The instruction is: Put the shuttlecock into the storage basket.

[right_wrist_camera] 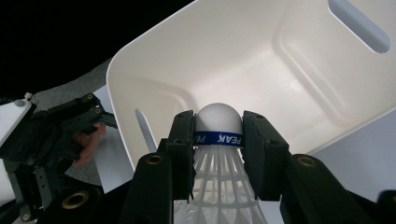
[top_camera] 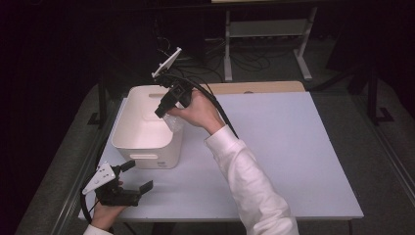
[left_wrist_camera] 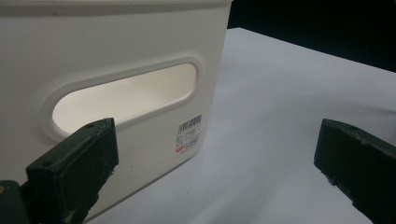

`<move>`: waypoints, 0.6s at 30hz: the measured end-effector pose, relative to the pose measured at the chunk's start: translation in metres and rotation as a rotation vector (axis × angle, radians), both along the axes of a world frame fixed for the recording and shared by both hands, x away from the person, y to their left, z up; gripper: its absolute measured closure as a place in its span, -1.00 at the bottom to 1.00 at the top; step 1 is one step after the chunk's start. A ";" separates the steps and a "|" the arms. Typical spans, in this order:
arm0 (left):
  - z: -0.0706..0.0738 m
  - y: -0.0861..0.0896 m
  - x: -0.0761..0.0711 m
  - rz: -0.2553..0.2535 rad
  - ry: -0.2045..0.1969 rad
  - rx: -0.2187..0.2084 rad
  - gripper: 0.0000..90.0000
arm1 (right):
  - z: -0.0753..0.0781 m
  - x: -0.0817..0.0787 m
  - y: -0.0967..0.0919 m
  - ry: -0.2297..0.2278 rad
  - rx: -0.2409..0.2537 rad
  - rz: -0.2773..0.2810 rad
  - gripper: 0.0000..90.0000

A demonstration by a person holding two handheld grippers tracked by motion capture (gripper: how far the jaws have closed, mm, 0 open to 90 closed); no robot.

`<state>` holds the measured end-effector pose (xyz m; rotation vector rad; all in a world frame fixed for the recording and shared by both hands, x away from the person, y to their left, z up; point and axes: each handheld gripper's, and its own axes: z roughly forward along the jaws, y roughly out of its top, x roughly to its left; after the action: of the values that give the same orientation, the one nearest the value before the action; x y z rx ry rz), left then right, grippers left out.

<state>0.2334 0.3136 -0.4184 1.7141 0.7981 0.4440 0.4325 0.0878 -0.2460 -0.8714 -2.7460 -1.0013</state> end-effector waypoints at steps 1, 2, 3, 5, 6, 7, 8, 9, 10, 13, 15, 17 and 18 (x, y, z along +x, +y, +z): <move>0.000 0.000 0.000 0.000 -0.001 -0.001 -1.00 | 0.000 0.001 0.001 -0.001 -0.003 -0.001 0.42; 0.000 0.000 0.000 0.000 -0.002 0.000 -1.00 | -0.001 0.001 0.002 -0.004 -0.007 -0.003 0.42; 0.000 0.000 0.000 0.001 -0.004 0.000 -1.00 | -0.001 0.002 0.003 -0.005 -0.008 -0.002 0.42; 0.000 0.000 0.000 0.000 -0.003 0.002 -1.00 | -0.002 0.002 0.006 -0.007 -0.011 -0.003 0.42; 0.000 0.000 0.000 -0.003 -0.008 0.009 -1.00 | -0.003 0.003 0.006 -0.003 -0.007 -0.006 0.42; 0.000 -0.001 0.000 -0.002 -0.007 0.005 -1.00 | -0.003 0.004 0.007 -0.007 -0.004 -0.008 0.42; 0.000 0.000 0.000 -0.005 -0.012 0.012 -1.00 | -0.004 0.004 0.008 -0.003 -0.004 -0.010 0.42; 0.000 -0.001 0.000 -0.001 -0.004 0.004 -1.00 | -0.005 0.005 0.009 -0.003 -0.004 -0.009 0.42; 0.000 -0.001 -0.001 0.002 -0.001 0.002 -1.00 | -0.005 0.006 0.011 -0.002 -0.003 -0.012 0.42; 0.000 -0.001 0.000 0.002 -0.001 0.002 -1.00 | -0.007 0.009 0.013 0.002 -0.002 -0.014 0.42; 0.000 -0.001 -0.001 0.001 0.000 0.001 -1.00 | -0.009 0.010 0.015 0.005 -0.003 -0.014 0.42; 0.000 -0.001 -0.001 0.000 -0.001 0.008 -1.00 | -0.010 0.011 0.018 0.011 -0.003 -0.016 0.42; 0.000 0.000 -0.001 -0.001 -0.001 0.012 -1.00 | -0.011 0.012 0.019 0.012 -0.004 -0.013 0.42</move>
<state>0.2329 0.3132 -0.4181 1.7247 0.7949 0.4498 0.4443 0.1066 -0.2571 -0.8941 -2.7365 -0.9903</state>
